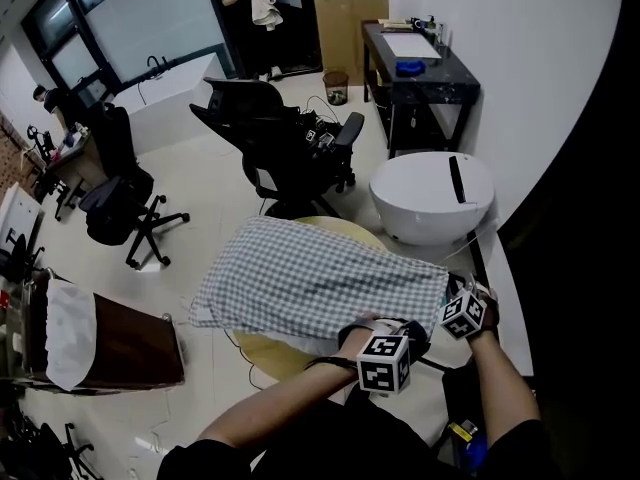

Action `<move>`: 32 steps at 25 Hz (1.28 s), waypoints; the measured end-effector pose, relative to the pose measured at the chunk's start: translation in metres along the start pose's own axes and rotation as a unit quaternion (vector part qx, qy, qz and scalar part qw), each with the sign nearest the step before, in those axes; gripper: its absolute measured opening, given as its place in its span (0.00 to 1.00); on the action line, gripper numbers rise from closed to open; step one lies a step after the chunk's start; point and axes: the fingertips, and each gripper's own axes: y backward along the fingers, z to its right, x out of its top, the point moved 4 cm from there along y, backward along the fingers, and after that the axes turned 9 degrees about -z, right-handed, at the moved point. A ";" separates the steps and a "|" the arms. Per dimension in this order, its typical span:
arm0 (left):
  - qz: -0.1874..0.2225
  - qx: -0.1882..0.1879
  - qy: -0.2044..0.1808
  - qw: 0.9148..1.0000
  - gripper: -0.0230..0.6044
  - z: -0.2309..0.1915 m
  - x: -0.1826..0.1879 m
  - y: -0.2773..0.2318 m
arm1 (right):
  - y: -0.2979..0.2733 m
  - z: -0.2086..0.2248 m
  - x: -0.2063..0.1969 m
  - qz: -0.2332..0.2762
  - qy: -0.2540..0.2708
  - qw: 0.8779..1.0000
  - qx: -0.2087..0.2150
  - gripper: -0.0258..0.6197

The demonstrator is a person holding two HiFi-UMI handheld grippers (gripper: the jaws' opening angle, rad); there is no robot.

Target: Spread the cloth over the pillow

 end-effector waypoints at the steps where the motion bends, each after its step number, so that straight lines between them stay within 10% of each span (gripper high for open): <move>1: -0.002 -0.006 -0.002 1.000 0.04 0.002 0.001 -0.004 | -0.001 -0.002 -0.005 -0.003 -0.001 1.000 0.002 0.04; 19: 0.028 -0.031 0.045 0.998 0.04 -0.012 -0.030 0.004 | 0.016 -0.034 -0.017 -0.011 -0.124 0.987 0.104 0.29; 23: 0.057 -0.022 0.086 0.994 0.04 -0.037 -0.042 0.028 | 0.059 -0.048 -0.019 0.030 -0.206 0.971 0.115 0.31; 32: 0.068 -0.009 0.077 0.995 0.04 -0.057 -0.067 0.056 | 0.158 -0.118 0.048 0.150 -0.175 0.963 0.136 0.32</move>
